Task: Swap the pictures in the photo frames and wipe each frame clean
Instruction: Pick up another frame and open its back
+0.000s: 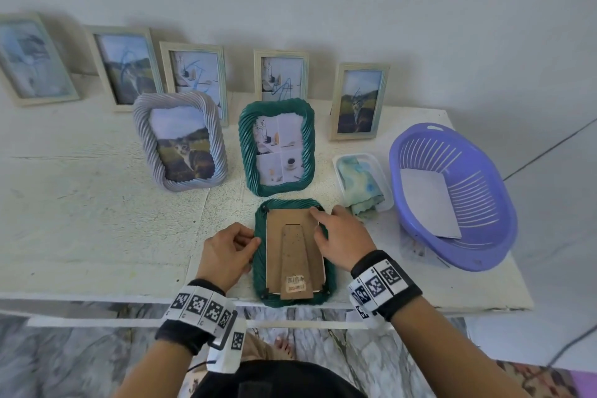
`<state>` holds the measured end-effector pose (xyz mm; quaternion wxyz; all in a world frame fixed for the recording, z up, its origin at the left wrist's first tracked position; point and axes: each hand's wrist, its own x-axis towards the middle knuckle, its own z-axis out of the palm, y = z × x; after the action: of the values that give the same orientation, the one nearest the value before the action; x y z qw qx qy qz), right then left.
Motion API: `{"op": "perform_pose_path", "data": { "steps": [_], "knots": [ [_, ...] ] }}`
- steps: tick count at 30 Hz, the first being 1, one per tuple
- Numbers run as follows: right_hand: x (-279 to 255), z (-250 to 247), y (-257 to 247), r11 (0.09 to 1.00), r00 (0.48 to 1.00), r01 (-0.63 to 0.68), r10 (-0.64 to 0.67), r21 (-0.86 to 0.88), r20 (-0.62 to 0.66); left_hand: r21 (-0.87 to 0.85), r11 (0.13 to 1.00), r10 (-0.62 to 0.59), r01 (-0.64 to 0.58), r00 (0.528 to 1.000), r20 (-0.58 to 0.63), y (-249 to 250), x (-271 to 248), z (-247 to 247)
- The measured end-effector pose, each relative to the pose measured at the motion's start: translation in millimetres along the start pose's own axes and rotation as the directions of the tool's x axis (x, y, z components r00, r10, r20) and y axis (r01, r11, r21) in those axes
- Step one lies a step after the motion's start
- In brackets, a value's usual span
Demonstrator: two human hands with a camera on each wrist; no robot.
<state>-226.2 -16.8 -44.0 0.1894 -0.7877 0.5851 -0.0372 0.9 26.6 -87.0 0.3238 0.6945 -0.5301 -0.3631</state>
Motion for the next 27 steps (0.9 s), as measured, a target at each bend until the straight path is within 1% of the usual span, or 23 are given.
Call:
{"op": "perform_pose_path", "data": {
  "steps": [3, 7, 12, 15, 17, 20, 23, 27],
  "knots": [
    [2.8, -1.1, 1.0, 0.997, 0.999, 0.039, -0.040, -0.062, -0.003, 0.007, 1.000, 0.018, -0.018, 1.000, -0.012, -0.4, 0.0, 0.9],
    [-1.4, -2.2, 4.7, 0.996, 0.997, 0.080, -0.081, -0.030, -0.009, 0.025, 1.000, 0.019, -0.019, 1.000, -0.005, 0.1, 0.4, 1.6],
    [-0.4, -2.6, 6.0, 0.998, 0.998, 0.061, -0.061, -0.009, 0.011, 0.016, 1.000, -0.008, 0.008, 1.000, 0.006, 0.3, 1.5, -0.5],
    [-6.8, -3.6, 1.0, 0.997, 0.999, 0.043, -0.042, -0.066, 0.024, 0.011, 0.998, -0.055, 0.055, 0.998, 0.036, 6.1, 3.7, -3.1],
    [-15.1, -3.4, -5.7, 0.994, 0.999, 0.034, -0.034, -0.104, 0.002, 0.023, 0.996, -0.089, 0.088, 0.994, 0.062, 12.6, 6.4, -5.3],
    [-26.1, -2.0, -15.8, 0.992, 0.997, 0.066, -0.069, -0.109, -0.021, 0.139, 0.987, -0.089, 0.086, 0.996, 0.020, 20.7, 15.8, -7.7],
    [-31.1, 2.0, -20.2, 0.995, 0.998, 0.063, -0.061, -0.080, 0.030, 0.196, 0.976, -0.099, 0.097, 0.995, 0.000, 30.7, 31.2, -6.7],
    [-32.9, 2.9, -19.5, 0.998, 0.998, 0.042, -0.039, -0.051, 0.055, 0.352, 0.929, -0.126, 0.114, 0.992, 0.013, 42.4, 47.3, 0.4]
  ]
}}
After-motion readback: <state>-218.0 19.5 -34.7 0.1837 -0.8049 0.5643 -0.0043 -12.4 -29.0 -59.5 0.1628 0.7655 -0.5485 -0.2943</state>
